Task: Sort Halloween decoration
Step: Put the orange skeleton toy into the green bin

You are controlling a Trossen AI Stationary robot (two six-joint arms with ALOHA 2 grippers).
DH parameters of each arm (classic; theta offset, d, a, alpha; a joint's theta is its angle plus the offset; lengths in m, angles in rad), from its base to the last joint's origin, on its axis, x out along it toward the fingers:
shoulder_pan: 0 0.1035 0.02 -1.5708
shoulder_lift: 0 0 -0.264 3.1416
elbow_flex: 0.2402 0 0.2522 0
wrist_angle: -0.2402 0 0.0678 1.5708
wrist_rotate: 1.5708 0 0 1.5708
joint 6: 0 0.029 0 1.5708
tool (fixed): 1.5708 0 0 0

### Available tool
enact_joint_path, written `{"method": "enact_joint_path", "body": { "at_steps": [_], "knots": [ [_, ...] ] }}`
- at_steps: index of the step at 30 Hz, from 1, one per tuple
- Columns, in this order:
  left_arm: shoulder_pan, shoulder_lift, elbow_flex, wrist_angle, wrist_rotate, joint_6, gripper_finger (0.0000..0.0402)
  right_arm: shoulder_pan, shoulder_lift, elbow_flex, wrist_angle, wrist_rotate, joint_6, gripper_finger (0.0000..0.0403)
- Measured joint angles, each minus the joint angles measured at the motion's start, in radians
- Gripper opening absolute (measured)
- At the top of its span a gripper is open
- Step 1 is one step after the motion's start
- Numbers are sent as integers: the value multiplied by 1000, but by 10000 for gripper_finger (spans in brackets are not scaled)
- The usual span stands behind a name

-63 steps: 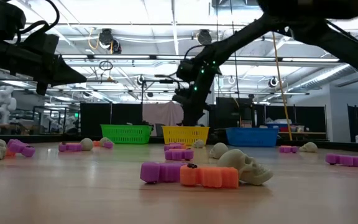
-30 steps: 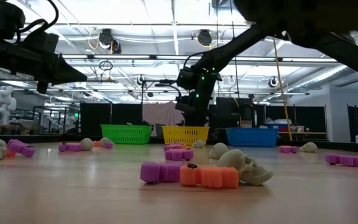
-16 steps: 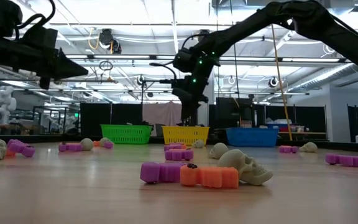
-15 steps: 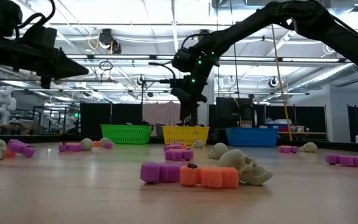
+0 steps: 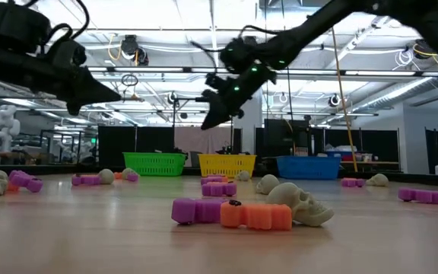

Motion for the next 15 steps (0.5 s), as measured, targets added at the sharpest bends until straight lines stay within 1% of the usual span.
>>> {"method": "enact_joint_path", "body": {
  "at_steps": [2, 4, 7, 9, 12, 15],
  "knots": [
    [0, 65, 0, 44, 3, 0, 1, 0, -81, -140, 105, -24, 25, 0],
    [0, 133, 13, 59, 3, 2, 0, 8, -165, -265, 189, -22, 37, 0],
    [0, 238, 60, 58, 3, 1, 0, 29, -286, -433, 276, -19, 47, 0],
    [0, 300, 99, 50, 3, -1, 0, 48, -359, -530, 314, 11, 54, 0],
    [0, 389, 174, -23, 3, -1, 0, 70, -476, -647, 342, 56, 72, 0],
    [0, 473, 254, -155, 2, 5, 0, 87, -571, -751, 371, 51, 86, 0]
  ]
}}
